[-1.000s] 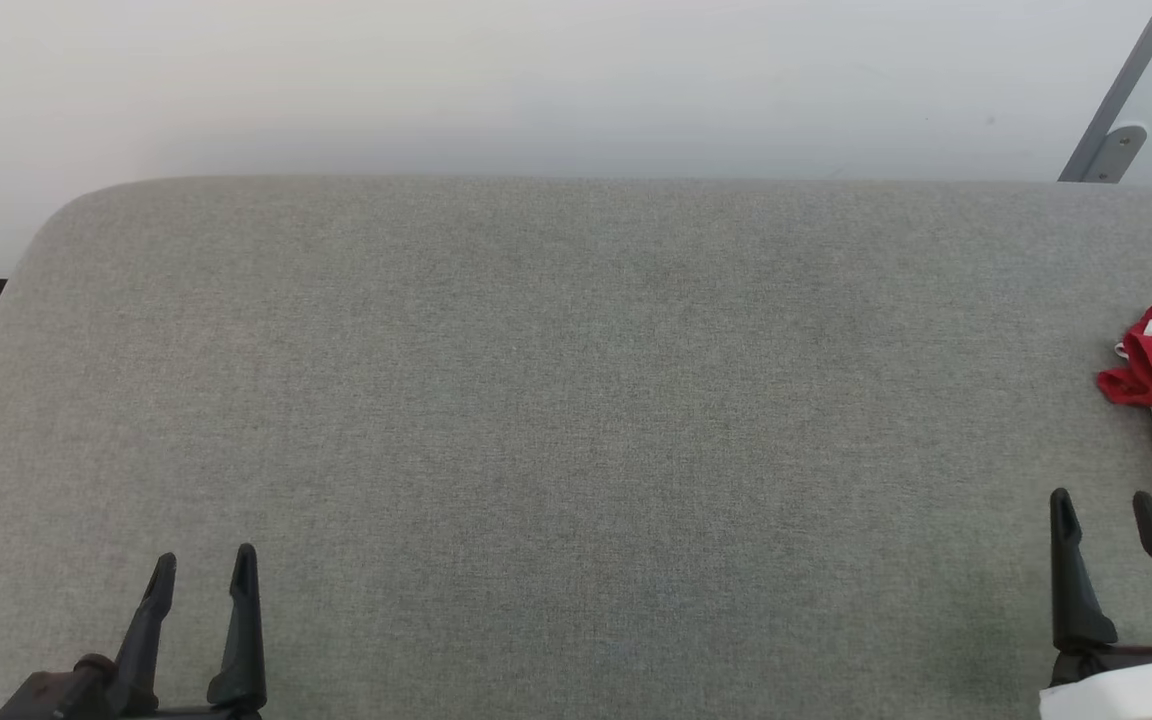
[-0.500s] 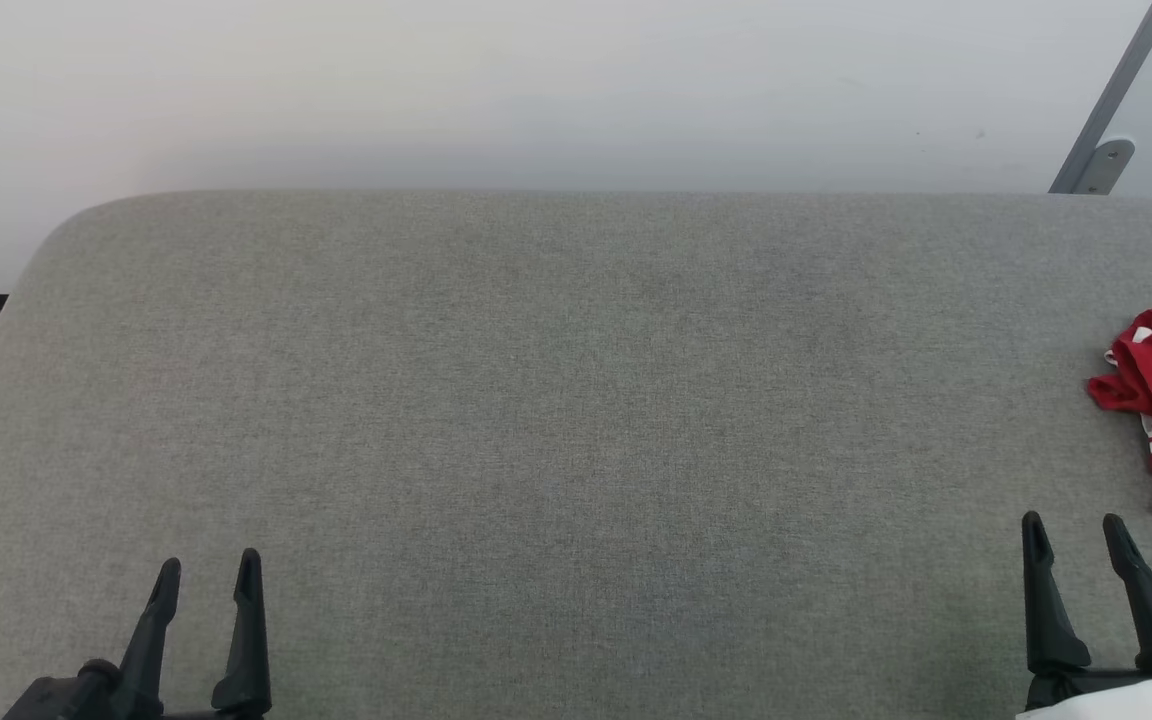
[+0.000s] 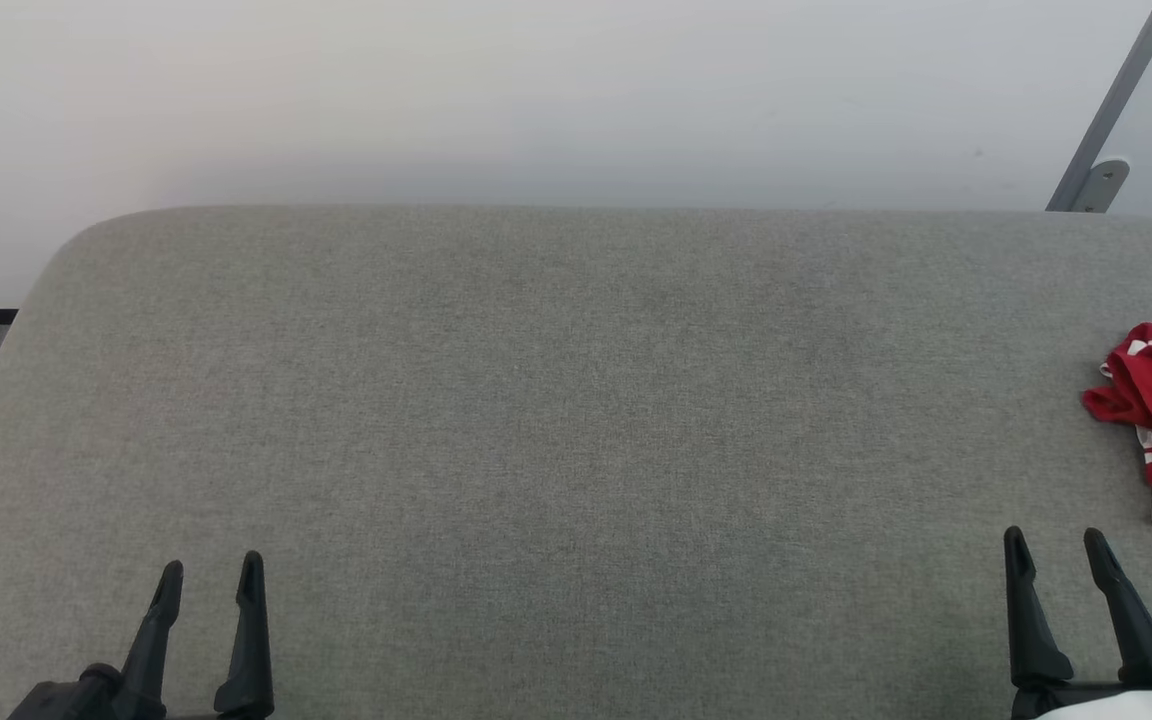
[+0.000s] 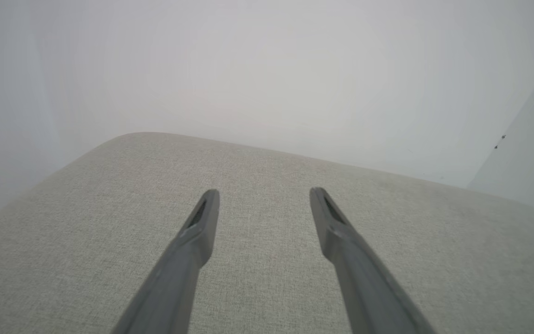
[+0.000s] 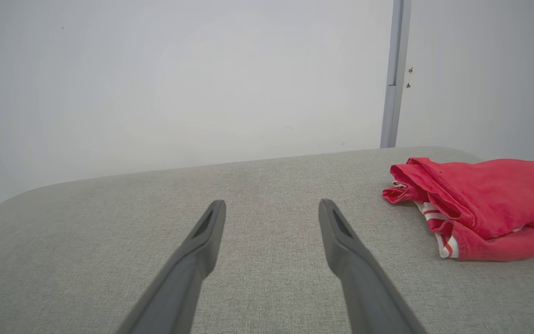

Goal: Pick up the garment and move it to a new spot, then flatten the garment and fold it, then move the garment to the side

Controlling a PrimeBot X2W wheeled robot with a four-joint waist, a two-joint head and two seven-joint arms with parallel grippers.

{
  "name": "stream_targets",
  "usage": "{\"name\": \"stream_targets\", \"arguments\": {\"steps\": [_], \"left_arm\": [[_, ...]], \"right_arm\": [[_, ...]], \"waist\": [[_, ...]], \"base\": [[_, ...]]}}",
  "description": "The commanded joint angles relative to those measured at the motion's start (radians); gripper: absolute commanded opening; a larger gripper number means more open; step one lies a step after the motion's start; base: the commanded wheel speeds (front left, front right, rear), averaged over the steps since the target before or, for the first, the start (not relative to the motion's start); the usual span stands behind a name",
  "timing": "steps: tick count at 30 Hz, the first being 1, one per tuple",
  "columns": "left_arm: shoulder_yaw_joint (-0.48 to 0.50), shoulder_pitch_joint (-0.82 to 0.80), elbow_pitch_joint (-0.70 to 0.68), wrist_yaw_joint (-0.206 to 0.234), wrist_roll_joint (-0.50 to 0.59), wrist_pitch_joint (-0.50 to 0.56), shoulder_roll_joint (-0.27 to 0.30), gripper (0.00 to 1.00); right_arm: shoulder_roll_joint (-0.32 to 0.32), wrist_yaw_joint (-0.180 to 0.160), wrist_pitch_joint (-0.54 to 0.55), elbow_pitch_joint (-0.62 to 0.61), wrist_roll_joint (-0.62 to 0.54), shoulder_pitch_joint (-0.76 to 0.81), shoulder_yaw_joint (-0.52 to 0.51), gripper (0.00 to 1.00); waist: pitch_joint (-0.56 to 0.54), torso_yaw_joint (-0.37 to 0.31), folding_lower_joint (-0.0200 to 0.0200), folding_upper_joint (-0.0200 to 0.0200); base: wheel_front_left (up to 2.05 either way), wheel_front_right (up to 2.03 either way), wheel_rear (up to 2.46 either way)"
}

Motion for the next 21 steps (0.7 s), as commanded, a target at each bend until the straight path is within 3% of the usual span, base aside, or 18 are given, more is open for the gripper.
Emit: {"name": "stream_targets", "arguments": {"steps": [1, 19, 20, 21], "left_arm": [[0.0, 0.017, -0.004, -0.004, -0.003, -0.004, 0.0, 1.0], [0.004, 0.006, -0.02, -0.004, 0.001, -0.004, -0.002, 1.0], [0.004, 0.006, -0.018, 0.0, 0.0, 0.0, -0.003, 0.0], [0.002, 0.006, -0.01, 0.0, -0.001, 0.001, -0.004, 0.0]], "right_arm": [[0.005, 0.0, -0.004, 0.002, -0.008, 0.007, 0.002, 1.0], [0.018, 0.0, -0.004, -0.008, -0.022, 0.01, -0.001, 1.0], [0.015, 0.0, 0.0, -0.004, -0.019, 0.003, -0.002, 0.0], [0.017, 0.0, 0.001, 0.005, -0.018, 0.003, -0.002, 0.0]], "waist": [[-0.001, -0.001, 0.0, 0.0], [-0.002, -0.009, 0.0, 0.0], [-0.002, -0.009, 0.0, 0.0], [-0.002, -0.009, 0.0, 0.0]], "base": [[0.0, 0.0, 0.0], [0.0, 0.0, 0.0], [0.0, 0.0, 0.0], [0.0, 0.0, 0.0]]}}
